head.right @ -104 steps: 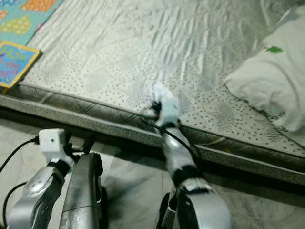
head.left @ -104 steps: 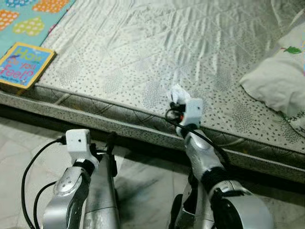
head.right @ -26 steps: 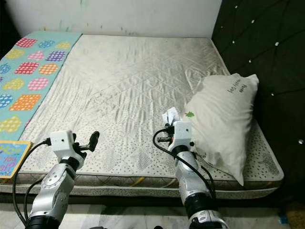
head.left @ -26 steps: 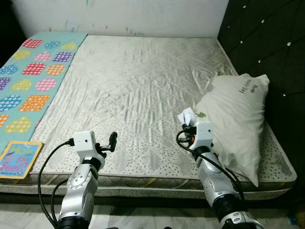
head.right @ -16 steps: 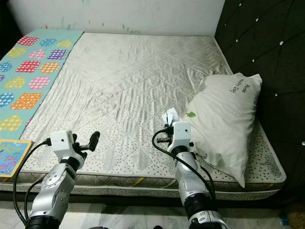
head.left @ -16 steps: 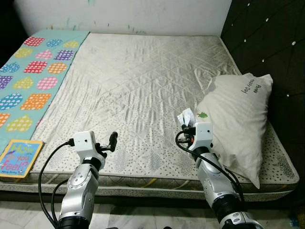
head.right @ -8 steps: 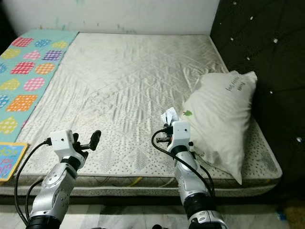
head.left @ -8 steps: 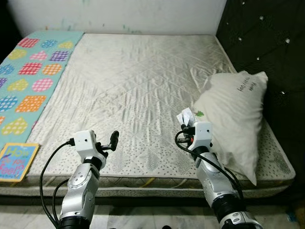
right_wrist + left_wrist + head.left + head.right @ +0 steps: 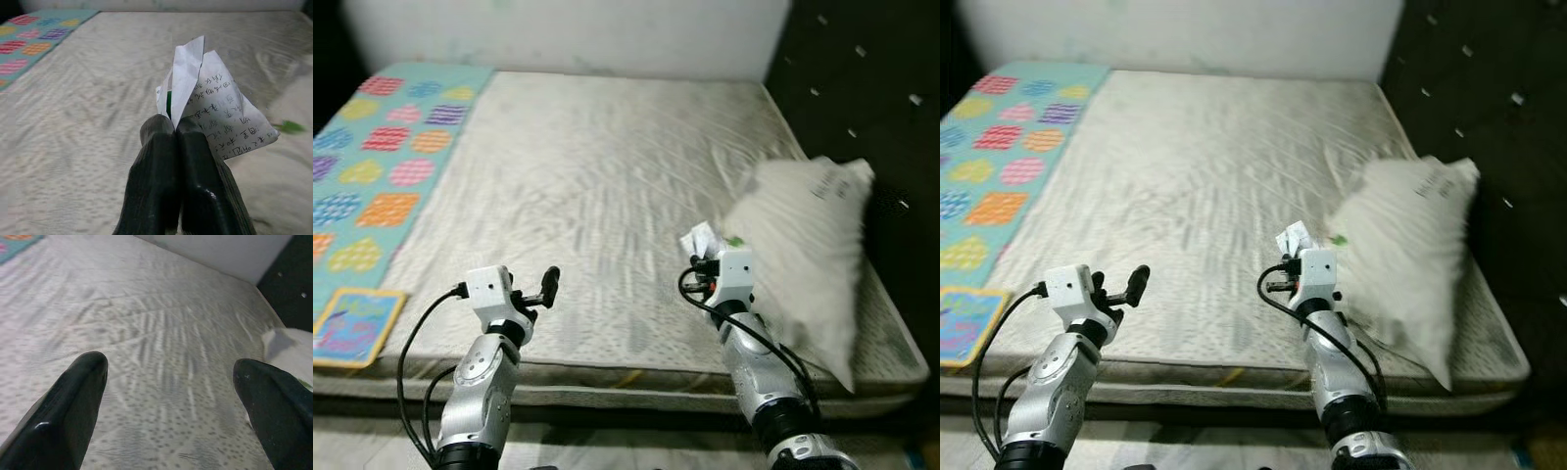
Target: Clean up the room
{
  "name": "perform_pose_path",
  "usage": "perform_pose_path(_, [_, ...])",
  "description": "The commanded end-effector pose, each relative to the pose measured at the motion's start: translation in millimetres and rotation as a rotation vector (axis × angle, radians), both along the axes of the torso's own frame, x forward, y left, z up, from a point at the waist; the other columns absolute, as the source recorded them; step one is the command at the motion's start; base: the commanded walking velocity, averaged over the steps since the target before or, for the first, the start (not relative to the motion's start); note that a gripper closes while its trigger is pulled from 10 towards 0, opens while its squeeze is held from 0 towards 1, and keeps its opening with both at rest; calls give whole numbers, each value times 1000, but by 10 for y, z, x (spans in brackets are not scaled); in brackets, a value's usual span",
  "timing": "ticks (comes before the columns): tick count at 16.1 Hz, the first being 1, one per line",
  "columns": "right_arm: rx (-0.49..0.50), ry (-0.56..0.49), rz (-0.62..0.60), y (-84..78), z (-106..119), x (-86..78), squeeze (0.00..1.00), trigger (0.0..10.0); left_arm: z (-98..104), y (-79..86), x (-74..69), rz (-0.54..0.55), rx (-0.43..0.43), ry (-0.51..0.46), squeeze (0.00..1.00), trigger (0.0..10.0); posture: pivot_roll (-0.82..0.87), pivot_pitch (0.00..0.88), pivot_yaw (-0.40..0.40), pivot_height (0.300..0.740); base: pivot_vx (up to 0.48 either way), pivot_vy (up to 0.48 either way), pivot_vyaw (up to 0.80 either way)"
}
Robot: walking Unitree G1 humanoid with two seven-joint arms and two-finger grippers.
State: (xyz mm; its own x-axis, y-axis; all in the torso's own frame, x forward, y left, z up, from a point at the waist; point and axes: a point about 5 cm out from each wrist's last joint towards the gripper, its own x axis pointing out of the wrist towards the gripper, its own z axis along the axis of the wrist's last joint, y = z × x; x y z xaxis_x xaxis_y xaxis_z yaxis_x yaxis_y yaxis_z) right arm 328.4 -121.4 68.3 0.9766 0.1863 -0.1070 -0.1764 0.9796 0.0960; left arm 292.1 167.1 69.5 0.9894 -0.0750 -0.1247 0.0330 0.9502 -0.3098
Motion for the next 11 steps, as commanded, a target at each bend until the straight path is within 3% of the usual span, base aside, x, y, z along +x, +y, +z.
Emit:
perform_pose_path(1, [6,-6,4,3,34,22,0,10000,6,9,1,-8,0,1,0,10000,71,123,-49,740,0,315,0])
perform_pose_path(11, [3,1,6,-14,32,42,0,10000,5,-19,24,-5,-18,2,0,10000,71,120,-57,740,0,322,0])
